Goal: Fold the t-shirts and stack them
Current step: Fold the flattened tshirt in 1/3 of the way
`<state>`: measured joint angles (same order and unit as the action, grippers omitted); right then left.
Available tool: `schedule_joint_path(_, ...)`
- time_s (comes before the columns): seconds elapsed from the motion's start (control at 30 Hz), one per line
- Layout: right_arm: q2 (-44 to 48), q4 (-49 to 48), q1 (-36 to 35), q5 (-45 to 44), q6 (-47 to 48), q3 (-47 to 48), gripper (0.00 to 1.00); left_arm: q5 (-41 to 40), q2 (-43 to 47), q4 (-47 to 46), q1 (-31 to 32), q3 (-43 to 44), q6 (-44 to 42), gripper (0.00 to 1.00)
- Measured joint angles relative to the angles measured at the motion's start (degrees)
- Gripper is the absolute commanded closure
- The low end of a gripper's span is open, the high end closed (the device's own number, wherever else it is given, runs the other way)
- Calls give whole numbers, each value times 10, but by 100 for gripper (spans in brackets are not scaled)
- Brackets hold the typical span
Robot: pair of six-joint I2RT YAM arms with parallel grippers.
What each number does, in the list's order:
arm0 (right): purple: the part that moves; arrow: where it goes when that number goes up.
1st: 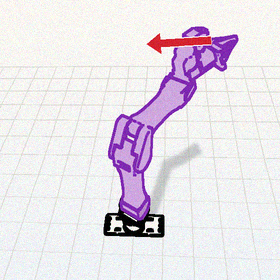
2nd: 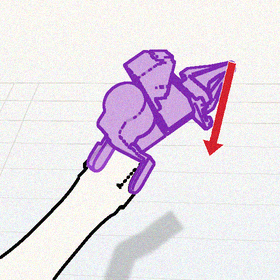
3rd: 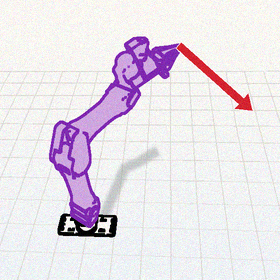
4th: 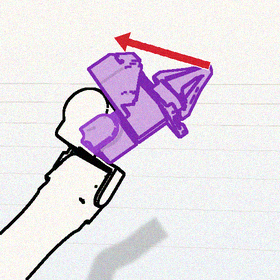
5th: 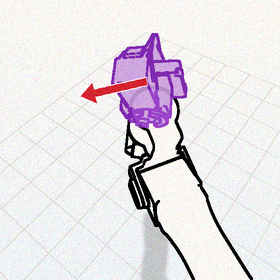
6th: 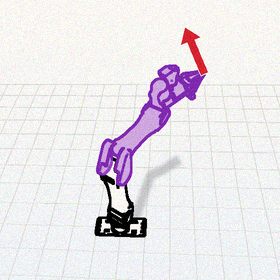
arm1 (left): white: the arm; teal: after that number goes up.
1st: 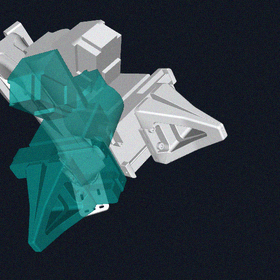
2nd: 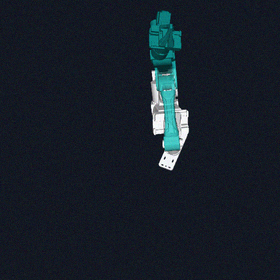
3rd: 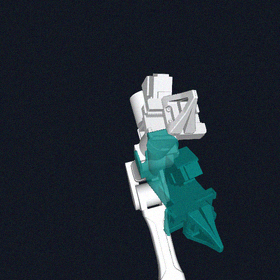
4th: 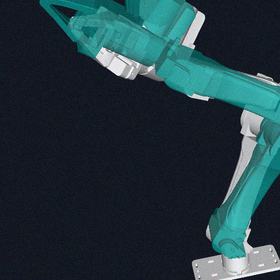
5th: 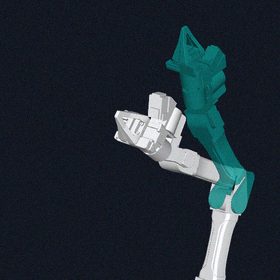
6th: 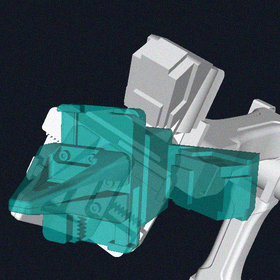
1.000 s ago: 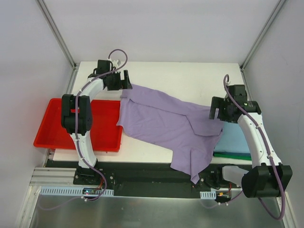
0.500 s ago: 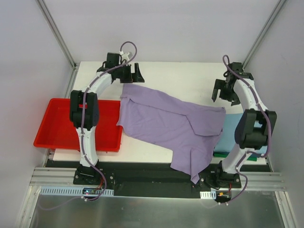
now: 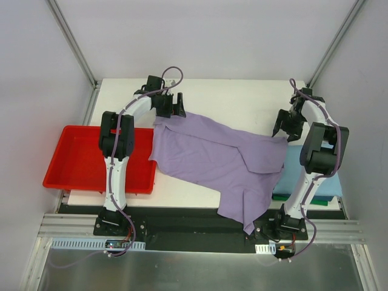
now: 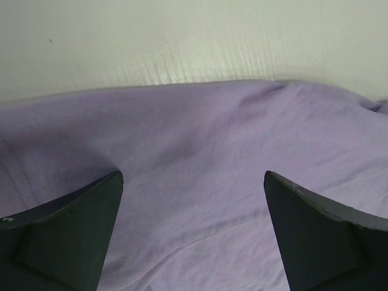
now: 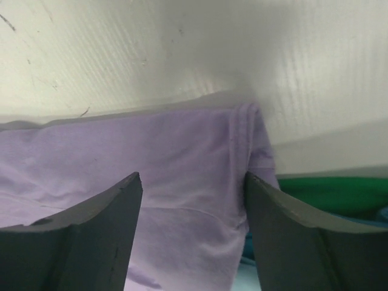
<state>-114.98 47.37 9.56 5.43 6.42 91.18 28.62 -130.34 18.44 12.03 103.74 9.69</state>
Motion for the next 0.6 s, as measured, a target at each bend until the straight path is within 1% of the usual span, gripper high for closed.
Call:
schedule_joint_path(0.07, -6, 0, 0, 15, 1, 0, 47, -11, -2, 3, 0, 3, -3, 1)
schedule_joint_path(0.1, -9, 0, 0, 23, 0, 0, 58, -19, -4, 5, 0, 5, -3, 1)
schedule_joint_path(0.17, -13, 0, 0, 30, -1, 0, 75, -23, -7, 7, 0, 9, -3, 1)
schedule_joint_path(0.3, -13, -3, 0, 41, 1, -1, 94, -36, -7, 10, 0, 11, -7, 1)
schedule_joint_path(0.37, -13, -8, 0, 46, 3, -5, 99, -38, -7, 10, 1, 11, -10, 1)
schedule_joint_path(0.6, 7, -35, 0, 47, 13, -30, 99, -55, -7, 13, 4, 12, -16, 1)
